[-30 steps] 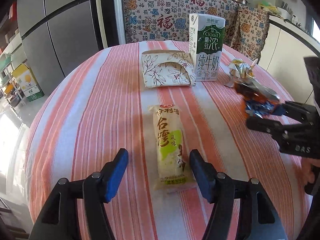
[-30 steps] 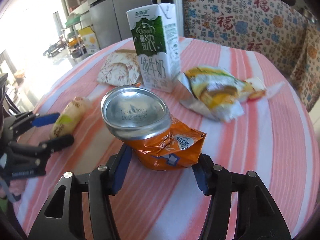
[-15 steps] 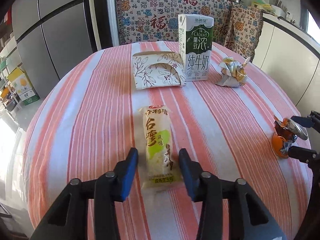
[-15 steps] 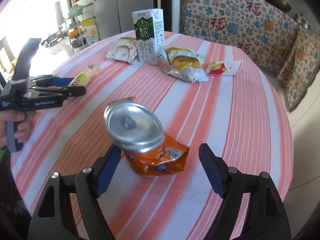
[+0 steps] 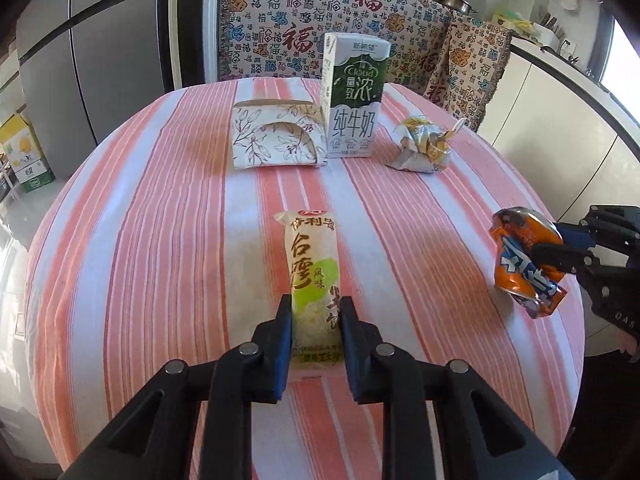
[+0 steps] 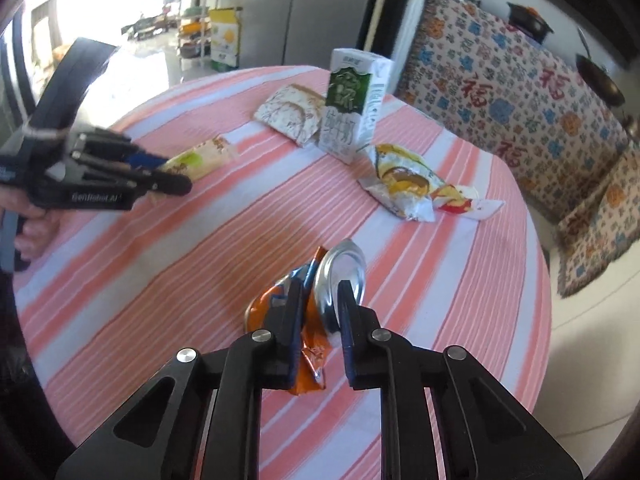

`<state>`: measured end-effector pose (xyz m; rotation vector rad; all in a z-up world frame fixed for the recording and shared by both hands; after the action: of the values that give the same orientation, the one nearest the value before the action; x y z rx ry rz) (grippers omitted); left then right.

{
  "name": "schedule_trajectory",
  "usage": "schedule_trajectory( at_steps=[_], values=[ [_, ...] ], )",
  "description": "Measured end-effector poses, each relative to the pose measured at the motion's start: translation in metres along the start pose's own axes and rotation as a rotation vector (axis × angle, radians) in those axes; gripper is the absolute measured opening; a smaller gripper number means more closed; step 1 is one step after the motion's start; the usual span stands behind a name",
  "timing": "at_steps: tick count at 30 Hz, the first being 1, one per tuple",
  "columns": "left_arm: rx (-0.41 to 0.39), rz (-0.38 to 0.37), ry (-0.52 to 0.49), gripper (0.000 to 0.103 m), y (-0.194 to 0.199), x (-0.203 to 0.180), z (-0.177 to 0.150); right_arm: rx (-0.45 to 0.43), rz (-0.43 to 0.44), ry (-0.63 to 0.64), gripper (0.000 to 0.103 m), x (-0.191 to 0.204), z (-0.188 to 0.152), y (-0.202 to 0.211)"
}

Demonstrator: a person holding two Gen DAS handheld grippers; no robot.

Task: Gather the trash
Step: 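Carry the bun wrapper and orange can over the blue wastebasket and release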

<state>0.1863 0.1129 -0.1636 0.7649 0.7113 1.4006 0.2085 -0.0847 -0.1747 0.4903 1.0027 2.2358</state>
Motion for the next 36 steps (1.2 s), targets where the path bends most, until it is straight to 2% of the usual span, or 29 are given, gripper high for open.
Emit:
schedule_trajectory(
  at_steps=[5, 13, 19, 23, 28, 36],
  values=[
    [-0.022, -0.054, -0.03, 0.022, 0.015, -0.027, 0.008, -0.068, 0.031, -0.165, 0.012, -0.034, -0.009, 0.028],
    [-0.031, -0.144, -0.098, 0.022, 0.023, -0.098, 0.021, -0.105, -0.001, -0.245, 0.012, -0.06, -0.031, 0.06],
    [-0.04, -0.211, -0.182, 0.022, 0.03, -0.159, 0.033, -0.163, -0.052, -0.335, 0.012, -0.103, -0.058, 0.104],
    [-0.04, -0.282, -0.243, 0.022, 0.032, -0.213, 0.04, -0.195, -0.132, -0.41, 0.012, -0.143, -0.092, 0.147],
    [-0.033, -0.371, -0.324, 0.022, 0.03, -0.29, 0.043, -0.189, -0.254, -0.526, 0.012, -0.197, -0.152, 0.193],
    [0.021, -0.463, -0.431, 0.022, 0.005, -0.408, 0.033, -0.153, -0.364, -0.714, 0.012, -0.272, -0.239, 0.222]
  ],
)
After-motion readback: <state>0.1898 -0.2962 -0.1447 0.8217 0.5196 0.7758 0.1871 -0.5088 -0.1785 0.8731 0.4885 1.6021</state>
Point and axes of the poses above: each gripper's, at about its wrist camera, not at the fingertips, and y roughly against the way its jaws point, x to its left, z to its top, the point moved 1 cm from there along -y, roughly the way its jaws point, and after that the axes turned 12 degrees about z, right-handed, at the moved point
